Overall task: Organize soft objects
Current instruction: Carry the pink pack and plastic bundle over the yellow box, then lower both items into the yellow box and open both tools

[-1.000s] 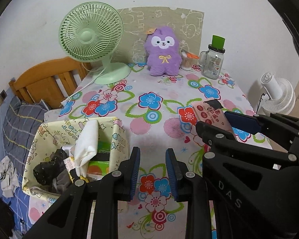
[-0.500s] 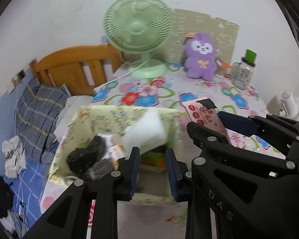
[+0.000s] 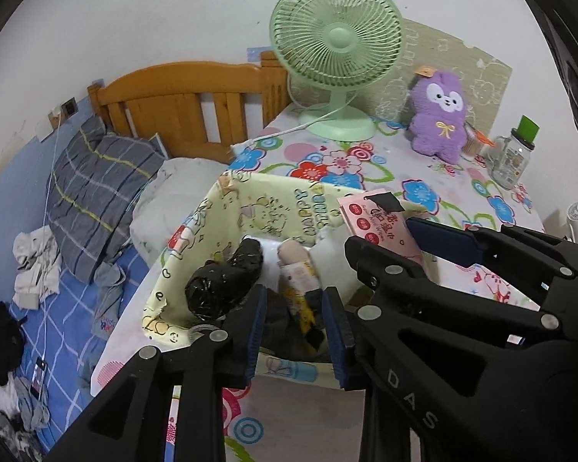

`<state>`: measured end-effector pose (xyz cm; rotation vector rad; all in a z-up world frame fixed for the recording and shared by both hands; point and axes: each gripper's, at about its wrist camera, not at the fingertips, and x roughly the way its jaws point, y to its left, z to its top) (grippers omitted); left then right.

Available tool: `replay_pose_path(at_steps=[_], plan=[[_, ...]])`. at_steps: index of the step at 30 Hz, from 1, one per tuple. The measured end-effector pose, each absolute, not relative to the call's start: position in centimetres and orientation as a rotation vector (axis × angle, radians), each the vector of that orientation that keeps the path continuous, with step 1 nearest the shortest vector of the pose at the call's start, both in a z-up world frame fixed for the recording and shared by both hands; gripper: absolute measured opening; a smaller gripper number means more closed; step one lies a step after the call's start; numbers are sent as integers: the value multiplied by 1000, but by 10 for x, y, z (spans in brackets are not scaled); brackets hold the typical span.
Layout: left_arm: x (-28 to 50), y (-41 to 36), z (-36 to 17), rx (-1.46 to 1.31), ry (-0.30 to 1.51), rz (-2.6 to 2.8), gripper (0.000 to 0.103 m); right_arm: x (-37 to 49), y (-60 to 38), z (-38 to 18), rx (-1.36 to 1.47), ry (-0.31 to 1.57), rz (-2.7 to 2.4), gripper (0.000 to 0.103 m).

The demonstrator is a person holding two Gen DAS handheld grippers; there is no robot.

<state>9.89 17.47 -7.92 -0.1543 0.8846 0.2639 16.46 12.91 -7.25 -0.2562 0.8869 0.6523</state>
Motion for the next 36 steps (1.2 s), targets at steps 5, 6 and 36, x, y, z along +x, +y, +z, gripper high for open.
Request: replay_pose_path(at_steps=[5,6,36], plan=[[102,181,-85,-158,894,279,52,169,136,-79,-272,880,635,45],[103,182,-86,-158,894,279,58,170,136,-80,-273,881,634,48],[94,140,-58,-94,824,215,89,153,76,-42,-224,743,489,94]])
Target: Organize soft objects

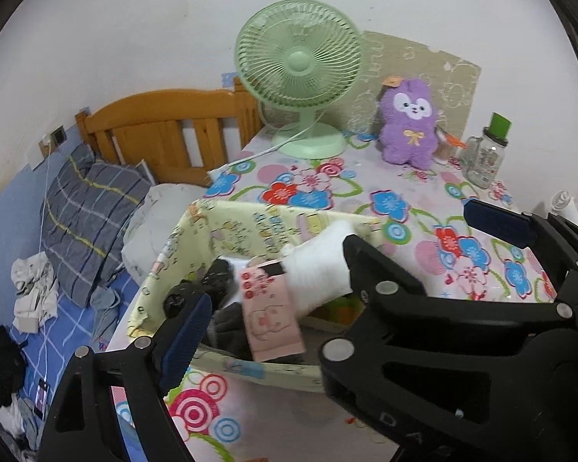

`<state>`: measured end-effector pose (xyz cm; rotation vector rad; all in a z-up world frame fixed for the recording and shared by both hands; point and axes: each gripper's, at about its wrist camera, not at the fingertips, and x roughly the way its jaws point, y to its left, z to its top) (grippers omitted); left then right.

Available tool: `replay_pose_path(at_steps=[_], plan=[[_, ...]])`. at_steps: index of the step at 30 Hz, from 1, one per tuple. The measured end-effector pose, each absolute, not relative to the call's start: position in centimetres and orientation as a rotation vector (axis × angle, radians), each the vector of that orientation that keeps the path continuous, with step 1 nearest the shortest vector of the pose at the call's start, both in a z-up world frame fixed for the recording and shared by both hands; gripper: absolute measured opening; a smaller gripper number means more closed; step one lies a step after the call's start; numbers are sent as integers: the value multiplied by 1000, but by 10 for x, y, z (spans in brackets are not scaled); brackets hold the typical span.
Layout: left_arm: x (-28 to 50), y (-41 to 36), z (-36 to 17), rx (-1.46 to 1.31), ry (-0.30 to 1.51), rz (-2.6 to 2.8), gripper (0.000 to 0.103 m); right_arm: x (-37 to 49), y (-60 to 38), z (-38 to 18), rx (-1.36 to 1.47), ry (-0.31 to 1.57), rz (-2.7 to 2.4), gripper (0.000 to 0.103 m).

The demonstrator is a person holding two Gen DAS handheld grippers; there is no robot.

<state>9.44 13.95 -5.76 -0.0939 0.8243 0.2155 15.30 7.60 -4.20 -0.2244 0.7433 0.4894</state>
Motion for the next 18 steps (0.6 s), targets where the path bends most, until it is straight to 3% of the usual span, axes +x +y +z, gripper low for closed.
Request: replay_pose_path(at_steps=[18], plan=[[106,60,-47,-27,798,55,93,147,-27,-28,-125,706,317,94]])
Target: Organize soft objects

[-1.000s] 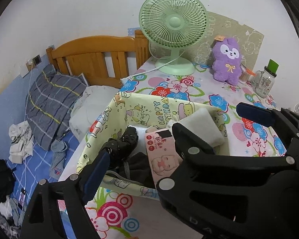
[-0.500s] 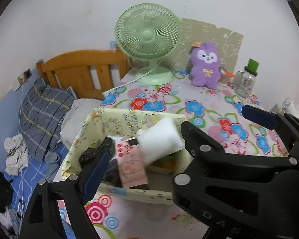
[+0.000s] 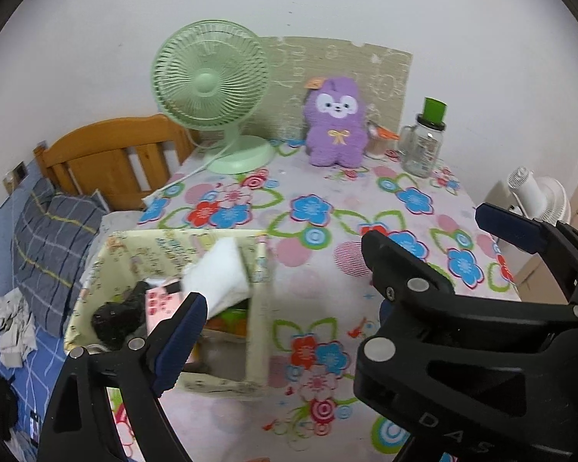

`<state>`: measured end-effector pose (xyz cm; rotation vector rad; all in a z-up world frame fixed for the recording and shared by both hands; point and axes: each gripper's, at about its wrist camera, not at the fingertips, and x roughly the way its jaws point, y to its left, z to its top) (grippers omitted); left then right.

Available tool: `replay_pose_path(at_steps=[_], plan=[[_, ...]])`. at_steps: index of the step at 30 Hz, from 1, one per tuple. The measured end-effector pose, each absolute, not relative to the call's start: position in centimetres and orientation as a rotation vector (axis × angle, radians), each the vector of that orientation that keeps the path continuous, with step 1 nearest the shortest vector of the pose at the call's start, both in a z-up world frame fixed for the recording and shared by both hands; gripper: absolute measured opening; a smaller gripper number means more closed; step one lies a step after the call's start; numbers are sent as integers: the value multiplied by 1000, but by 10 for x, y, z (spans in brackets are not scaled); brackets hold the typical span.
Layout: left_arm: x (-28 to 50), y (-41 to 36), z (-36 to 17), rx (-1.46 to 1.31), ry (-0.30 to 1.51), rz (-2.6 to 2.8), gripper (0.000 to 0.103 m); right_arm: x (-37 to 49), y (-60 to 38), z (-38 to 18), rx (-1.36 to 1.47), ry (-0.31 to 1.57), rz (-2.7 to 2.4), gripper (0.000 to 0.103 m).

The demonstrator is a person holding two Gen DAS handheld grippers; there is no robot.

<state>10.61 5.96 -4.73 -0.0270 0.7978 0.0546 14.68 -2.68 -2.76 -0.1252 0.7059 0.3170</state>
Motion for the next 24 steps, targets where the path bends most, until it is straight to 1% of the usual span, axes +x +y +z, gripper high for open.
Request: replay_pose_path(at_steps=[6,24], plan=[[111,44,-52,-17,815,24,93,147,-46,-31,-109,717,284,94],[106,25,-51,6,812,-1,93,135,-58,-31,-92,724,290,94]])
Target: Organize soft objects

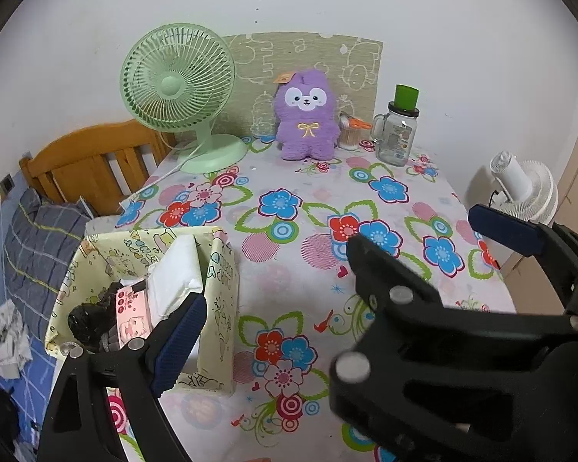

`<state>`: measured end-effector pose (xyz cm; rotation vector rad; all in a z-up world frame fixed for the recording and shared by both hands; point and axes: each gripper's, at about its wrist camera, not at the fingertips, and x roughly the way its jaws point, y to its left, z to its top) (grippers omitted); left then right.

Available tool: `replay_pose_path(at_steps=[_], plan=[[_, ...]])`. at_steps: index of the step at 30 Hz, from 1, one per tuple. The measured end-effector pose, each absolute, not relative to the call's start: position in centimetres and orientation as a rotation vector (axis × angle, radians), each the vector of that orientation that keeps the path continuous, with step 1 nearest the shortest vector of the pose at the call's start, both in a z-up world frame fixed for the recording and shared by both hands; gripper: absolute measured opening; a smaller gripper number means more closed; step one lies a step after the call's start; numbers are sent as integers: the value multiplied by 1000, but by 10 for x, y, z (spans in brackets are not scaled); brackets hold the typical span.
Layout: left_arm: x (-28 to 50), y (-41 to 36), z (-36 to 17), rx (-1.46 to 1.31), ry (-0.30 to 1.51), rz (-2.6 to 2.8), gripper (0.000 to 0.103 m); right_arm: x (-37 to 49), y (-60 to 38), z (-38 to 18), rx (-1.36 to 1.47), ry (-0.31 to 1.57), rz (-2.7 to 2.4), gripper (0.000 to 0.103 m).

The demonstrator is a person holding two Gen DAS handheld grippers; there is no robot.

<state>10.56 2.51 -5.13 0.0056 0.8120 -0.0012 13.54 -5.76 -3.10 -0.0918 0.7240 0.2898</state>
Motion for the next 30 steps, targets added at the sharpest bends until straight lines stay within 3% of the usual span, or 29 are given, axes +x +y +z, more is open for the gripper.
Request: replay_pose_path(at_steps=[11,30], plan=[[99,16,-57,15,818,-11,94,135,-98,-51,45,753,225,94],[113,39,-77,-52,833,33,94,154,-124,-96,-9,772,102,94]])
